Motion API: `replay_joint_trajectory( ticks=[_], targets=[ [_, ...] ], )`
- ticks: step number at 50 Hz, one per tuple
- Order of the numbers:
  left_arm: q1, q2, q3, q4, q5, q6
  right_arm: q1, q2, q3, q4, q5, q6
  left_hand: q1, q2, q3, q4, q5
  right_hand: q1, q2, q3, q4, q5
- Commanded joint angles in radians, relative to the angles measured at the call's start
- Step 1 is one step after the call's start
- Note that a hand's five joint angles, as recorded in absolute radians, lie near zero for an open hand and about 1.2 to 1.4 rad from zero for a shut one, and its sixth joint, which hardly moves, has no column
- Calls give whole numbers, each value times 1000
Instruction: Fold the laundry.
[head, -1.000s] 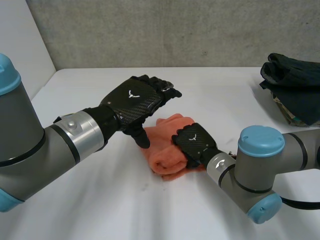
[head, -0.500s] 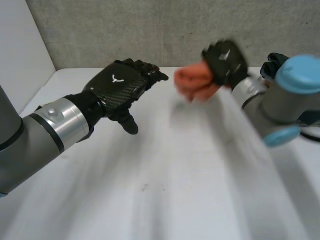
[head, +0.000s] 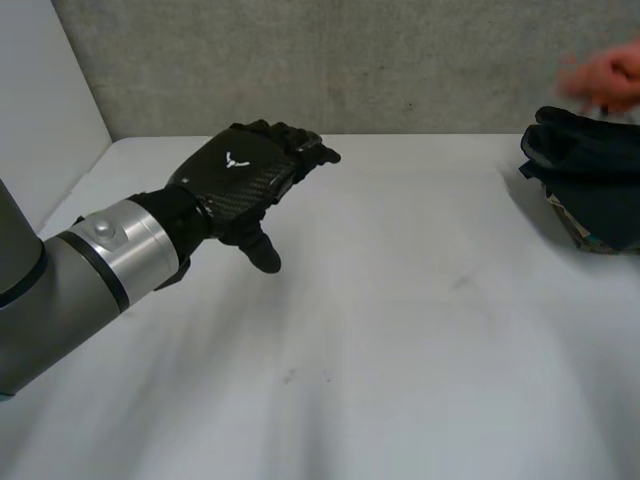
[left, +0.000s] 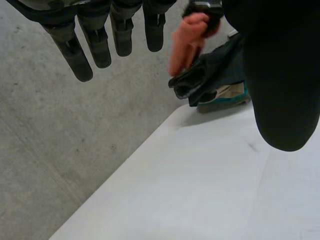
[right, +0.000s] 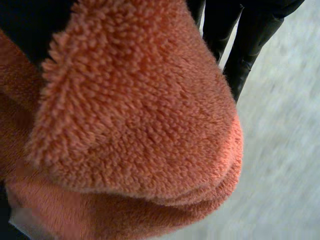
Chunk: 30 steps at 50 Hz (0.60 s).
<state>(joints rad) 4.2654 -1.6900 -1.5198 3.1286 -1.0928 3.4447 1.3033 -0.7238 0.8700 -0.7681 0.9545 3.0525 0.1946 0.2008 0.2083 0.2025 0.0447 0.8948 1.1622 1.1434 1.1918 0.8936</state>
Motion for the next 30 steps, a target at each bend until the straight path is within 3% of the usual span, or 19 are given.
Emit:
replay_joint_trajectory(
  ticks=[1, 10, 11, 12, 14, 15, 22, 25, 30],
  targets=[
    [-24, -4, -19, 2, -1, 1, -133, 98, 145, -126, -212, 104, 25, 19, 11, 17, 0, 501, 234, 253, 204, 328],
    [-78, 13, -23, 2, -4, 2, -185, 119, 190, -138, -244, 106, 25, 19, 11, 17, 0, 465, 197, 216, 168, 291],
    [-84, 13, -23, 2, -4, 2, -185, 106, 204, -142, -243, 106, 25, 19, 11, 17, 0, 66, -201, -182, -231, -107],
    [-94, 15, -22, 2, -4, 4, -184, 93, 211, -143, -237, 106, 25, 19, 11, 17, 0, -179, -446, -428, -476, -352],
    [-105, 15, -22, 2, -2, 5, -183, 60, 228, -148, -230, 108, 25, 19, 11, 17, 0, -614, -881, -863, -911, -787],
    [-110, 16, -23, 4, -2, 5, -182, 22, 245, -151, -221, 108, 25, 19, 11, 17, 0, -720, -988, -969, -1017, -894],
    [-145, 52, -23, 2, -4, 2, -187, -143, 348, -76, -143, 124, 25, 19, 11, 17, 0, -720, -988, -969, -1017, -894],
    [-156, 61, -23, 2, -2, 1, -202, -262, 411, 83, -106, 108, 19, 13, 5, 11, -6, -720, -988, -969, -1017, -894],
    [-183, 64, -22, 4, -1, 1, -321, -348, 451, 341, -98, -1, 16, 10, 2, 8, -9, -720, -988, -969, -1017, -894]
  ],
)
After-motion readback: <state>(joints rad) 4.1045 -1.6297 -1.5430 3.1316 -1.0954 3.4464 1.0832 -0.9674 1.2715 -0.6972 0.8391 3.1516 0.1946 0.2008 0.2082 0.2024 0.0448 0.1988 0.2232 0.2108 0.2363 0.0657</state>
